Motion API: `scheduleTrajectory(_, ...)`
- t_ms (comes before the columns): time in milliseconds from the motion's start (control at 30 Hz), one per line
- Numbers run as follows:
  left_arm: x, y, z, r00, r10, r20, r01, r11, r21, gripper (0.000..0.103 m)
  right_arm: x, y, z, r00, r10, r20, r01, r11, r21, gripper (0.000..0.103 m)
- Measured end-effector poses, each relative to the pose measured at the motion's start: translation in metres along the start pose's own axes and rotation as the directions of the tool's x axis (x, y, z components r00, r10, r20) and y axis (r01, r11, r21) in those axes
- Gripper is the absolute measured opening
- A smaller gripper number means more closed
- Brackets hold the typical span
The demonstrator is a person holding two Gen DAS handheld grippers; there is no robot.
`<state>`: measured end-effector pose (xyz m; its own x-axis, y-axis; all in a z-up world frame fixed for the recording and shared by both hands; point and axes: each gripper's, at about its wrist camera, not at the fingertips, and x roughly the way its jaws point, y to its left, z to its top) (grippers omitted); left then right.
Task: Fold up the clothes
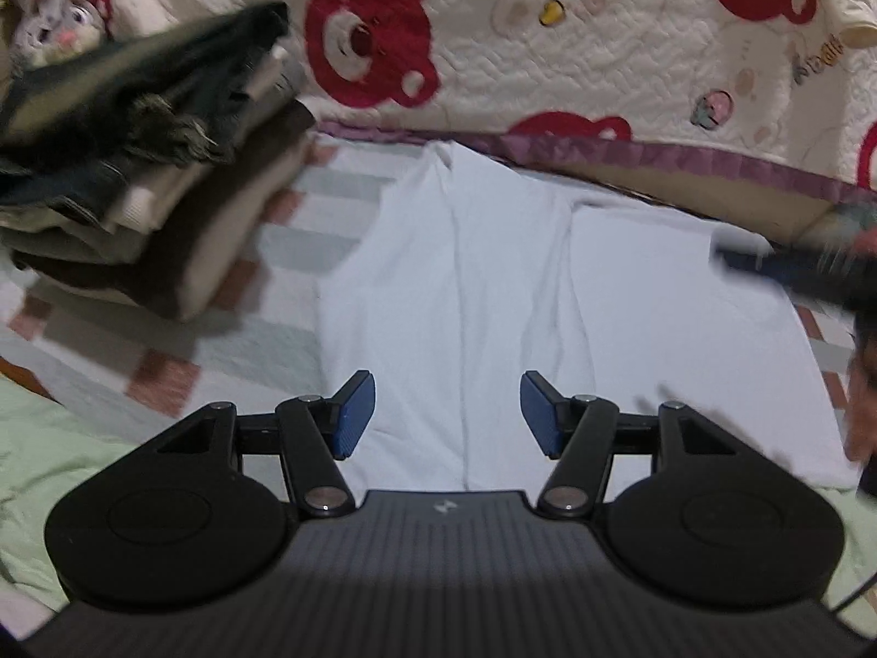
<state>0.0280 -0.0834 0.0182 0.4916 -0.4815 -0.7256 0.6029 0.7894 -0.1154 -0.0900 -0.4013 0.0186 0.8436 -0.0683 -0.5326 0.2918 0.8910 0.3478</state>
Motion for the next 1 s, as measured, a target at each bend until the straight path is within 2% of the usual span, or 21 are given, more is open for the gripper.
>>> scheduleTrajectory(33,0.000,0.000,0.004,1.000,0.022,0.013,-0.022,1.000,0.002,0.058,0.006,-0.001,-0.004,1.000,0.003,-0.011,-0.003,1.000,0.004,0.006)
scheduleTrajectory(100,-0.001,0.001,0.012,0.997,0.061,0.041,-0.061,0.998,0.003,0.058,0.017,-0.004,-0.012,0.999,0.008,-0.032,-0.008,1.000,0.012,0.006)
scheduleTrajectory(167,0.002,0.004,0.018,0.996,0.059,0.066,-0.058,0.998,-0.011,0.058,0.028,-0.006,-0.020,0.998,0.013,-0.054,-0.012,1.000,0.019,0.006)
scheduleTrajectory(200,0.005,0.004,0.019,0.995,0.063,0.075,-0.062,0.998,-0.010,0.058,0.033,-0.008,-0.023,0.998,0.015,-0.064,-0.013,1.000,0.025,0.009)
scheduleTrajectory(267,0.012,0.001,0.013,0.988,0.127,0.088,-0.130,0.991,0.028,0.059,0.053,-0.014,-0.010,0.998,-0.008,-0.066,0.014,0.997,0.081,0.011)
scheduleTrajectory(300,0.017,-0.003,0.003,0.973,0.204,0.104,-0.212,0.975,0.071,0.063,0.062,-0.017,-0.003,0.998,-0.020,-0.068,0.027,0.994,0.109,0.013)
scheduleTrajectory(333,0.024,-0.005,-0.008,0.961,0.255,0.110,-0.267,0.957,0.112,0.063,0.072,-0.019,0.003,0.997,-0.032,-0.069,0.041,0.990,0.137,0.022)
scheduleTrajectory(367,0.031,-0.002,-0.020,0.962,0.251,0.105,-0.263,0.956,0.128,0.063,0.081,-0.022,0.010,0.997,-0.043,-0.072,0.054,0.985,0.165,0.028)
scheduleTrajectory(400,0.039,0.004,-0.027,0.973,0.216,0.085,-0.224,0.968,0.115,0.063,0.091,-0.026,0.016,0.996,-0.051,-0.073,0.065,0.978,0.197,0.038)
scheduleTrajectory(433,0.050,0.009,-0.023,0.980,0.189,0.068,-0.195,0.976,0.100,0.063,0.102,-0.034,0.014,0.998,-0.025,-0.058,0.039,0.964,0.265,0.039)
scheduleTrajectory(500,0.075,0.019,-0.012,0.990,0.136,0.039,-0.139,0.988,0.072,0.063,0.148,-0.034,0.026,0.993,-0.056,-0.108,0.069,0.990,0.126,0.038)
scheduleTrajectory(567,0.117,0.013,0.028,0.992,0.120,0.040,-0.123,0.989,0.081,0.063,0.193,-0.034,0.051,0.974,-0.183,-0.134,0.181,0.983,-0.027,0.037)
scheduleTrajectory(633,0.156,0.004,0.065,0.990,0.124,0.064,-0.131,0.984,0.120,0.062,0.197,-0.032,0.067,0.968,-0.179,-0.175,0.176,0.984,-0.033,0.030)
scheduleTrajectory(667,0.173,-0.001,0.081,0.988,0.130,0.080,-0.140,0.979,0.147,0.062,0.199,-0.031,0.075,0.965,-0.177,-0.195,0.173,0.984,-0.036,0.030)
scheduleTrajectory(867,0.206,0.010,0.100,0.999,0.037,0.029,-0.042,0.984,0.175,0.060,0.212,-0.025,0.122,0.935,-0.163,-0.315,0.155,0.987,-0.050,0.032)
scheduleTrajectory(933,0.211,0.009,0.111,0.999,-0.035,0.003,0.034,0.985,0.171,0.061,0.216,-0.023,0.137,0.922,-0.158,-0.354,0.148,0.987,-0.055,0.032)
scheduleTrajectory(1000,0.217,0.007,0.123,0.991,-0.125,-0.039,0.129,0.981,0.144,0.061,0.220,-0.021,0.153,0.907,-0.153,-0.392,0.142,0.988,-0.059,0.032)
